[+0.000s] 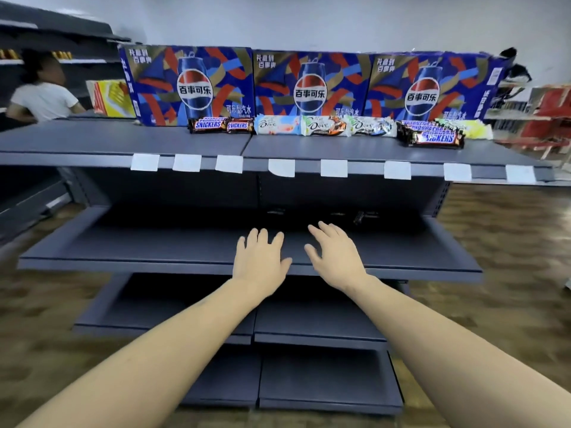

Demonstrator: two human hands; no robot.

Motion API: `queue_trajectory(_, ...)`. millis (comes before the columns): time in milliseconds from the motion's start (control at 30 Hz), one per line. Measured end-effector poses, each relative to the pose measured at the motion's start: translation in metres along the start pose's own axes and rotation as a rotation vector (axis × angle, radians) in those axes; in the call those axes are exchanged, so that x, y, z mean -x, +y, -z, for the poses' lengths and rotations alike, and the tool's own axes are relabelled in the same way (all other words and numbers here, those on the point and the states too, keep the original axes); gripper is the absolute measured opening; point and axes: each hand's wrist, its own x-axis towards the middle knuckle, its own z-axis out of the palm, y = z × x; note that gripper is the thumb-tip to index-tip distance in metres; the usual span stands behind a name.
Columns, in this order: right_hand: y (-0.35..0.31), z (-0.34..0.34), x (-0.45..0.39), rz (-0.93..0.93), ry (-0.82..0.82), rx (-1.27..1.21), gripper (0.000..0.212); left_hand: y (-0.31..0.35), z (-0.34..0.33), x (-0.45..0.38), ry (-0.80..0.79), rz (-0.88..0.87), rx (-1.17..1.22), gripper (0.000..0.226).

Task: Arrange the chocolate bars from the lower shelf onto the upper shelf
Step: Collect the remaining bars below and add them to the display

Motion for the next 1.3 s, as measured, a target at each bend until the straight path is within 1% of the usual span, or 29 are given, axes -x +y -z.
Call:
queue_trajectory(67, 0.009, -0.011, 0.006, -0.048, -0.053, 0.011, 0.055, 0.0, -0.013, 0.003, -0.044, -0.009, 0.027, 0.063)
queue_trajectory(167, 0.018, -0.022, 0.001, -0.106, -0.093, 0.013, 0.057, -0.002, -0.028, -0.006, -0.051, -0.015, 0.065, 0.062)
queue_trajectory(433, 0.033, -0.063, -0.029, -0.181, -0.148, 0.03, 0.057, -0.015, -0.077, -0.054, -0.068, -0.05, 0.158, 0.056)
queue_trajectory(633, 0.055, -0.096, -0.046, -0.242, -0.2, 0.02, 0.06, -0.016, -0.111, -0.08, -0.157, -0.066, 0.226, 0.054)
queue_trajectory(800, 0.083, -0.122, -0.083, -0.237, -0.178, 0.022, 0.061, -0.008, -0.142, -0.125, -0.156, -0.056, 0.289, 0.054)
queue_trajectory(933, 0.113, -0.149, -0.112, -0.219, -0.159, 0.028, 0.062, -0.002, -0.18, -0.162, -0.144, -0.025, 0.295, 0.054)
queue_trajectory(1067, 0.148, -0.17, -0.137, -0.223, -0.177, 0.063, 0.064, -0.004, -0.207, -0.198, -0.153, 0.017, 0.291, 0.055)
queue_trajectory(1233, 0.186, -0.182, -0.177, -0.174, -0.081, 0.24, 0.052, -0.01, -0.226, -0.253, -0.136, 0.07, 0.229, 0.057)
queue_trajectory(1300, 0.196, -0.188, -0.191, -0.163, -0.045, 0.259, 0.046, -0.006, -0.236, -0.269, -0.142, 0.094, 0.214, 0.058)
